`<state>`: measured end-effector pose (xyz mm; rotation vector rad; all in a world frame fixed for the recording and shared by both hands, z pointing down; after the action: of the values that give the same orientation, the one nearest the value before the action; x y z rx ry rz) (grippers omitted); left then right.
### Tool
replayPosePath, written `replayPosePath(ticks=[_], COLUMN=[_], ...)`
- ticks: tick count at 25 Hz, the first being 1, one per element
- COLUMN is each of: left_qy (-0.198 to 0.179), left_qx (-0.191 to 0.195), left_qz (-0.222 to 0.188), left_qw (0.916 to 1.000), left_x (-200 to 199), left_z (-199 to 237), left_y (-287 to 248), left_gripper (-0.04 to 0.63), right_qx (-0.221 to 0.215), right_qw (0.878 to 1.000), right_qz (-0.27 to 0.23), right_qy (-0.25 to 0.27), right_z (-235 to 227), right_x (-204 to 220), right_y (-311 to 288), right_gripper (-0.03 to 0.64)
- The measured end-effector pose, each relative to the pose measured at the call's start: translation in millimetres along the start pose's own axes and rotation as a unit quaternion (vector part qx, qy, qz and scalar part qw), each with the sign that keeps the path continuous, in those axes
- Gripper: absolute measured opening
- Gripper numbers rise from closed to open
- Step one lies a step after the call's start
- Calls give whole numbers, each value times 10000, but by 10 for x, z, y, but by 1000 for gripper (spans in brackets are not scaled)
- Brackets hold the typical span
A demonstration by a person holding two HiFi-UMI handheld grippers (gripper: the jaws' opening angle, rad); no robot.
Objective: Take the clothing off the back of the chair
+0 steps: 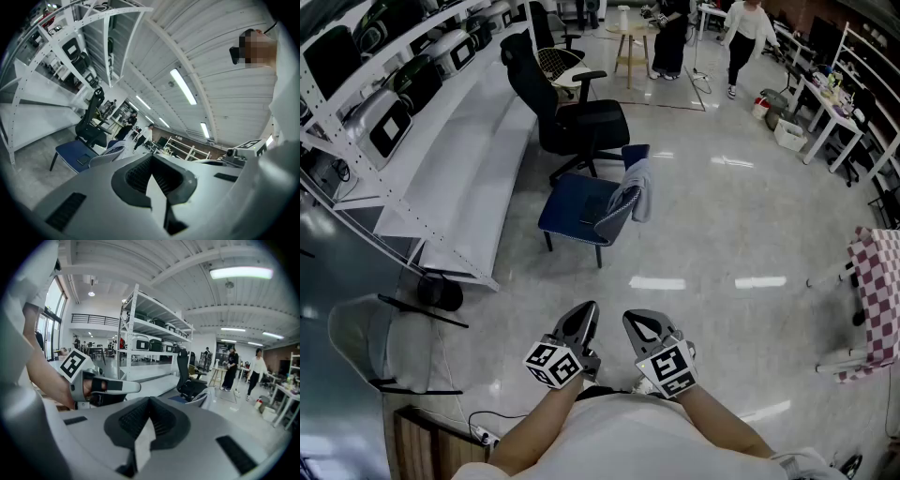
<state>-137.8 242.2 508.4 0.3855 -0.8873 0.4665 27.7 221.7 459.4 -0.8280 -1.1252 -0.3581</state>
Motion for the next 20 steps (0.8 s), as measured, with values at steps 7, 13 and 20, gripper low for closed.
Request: replayPosePath(ticks=[7,13,20], left_qy=[1,26,-53], left_qx=[-22,-40,-188], left_qz=[4,67,9], left_qw=[10000,10000,9998], left_x=[22,88,160], left_z=[-37,-73,-176], left_y=[-5,-31,-194], left_gripper=[8,8,8], right_qx=[-14,-11,-22], right_qw=[10000,9998,9999], right_qz=[17,-67,-63], right_qy=[25,-181,-152], right_z=[-13,-55,-285], right_x=[18,64,191], right_y=[40,93,220], right_gripper=[17,17,17])
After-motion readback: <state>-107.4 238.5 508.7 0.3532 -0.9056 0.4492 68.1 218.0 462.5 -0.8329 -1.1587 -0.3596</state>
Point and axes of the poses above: the fingertips, and each gripper's own axes: y backward along the fingers, z to its left, x out of its underside, the point moved 8 cm from there along y, backward along the fingers, and after that the axes turned 13 degrees about x, right-handed, at the moved point
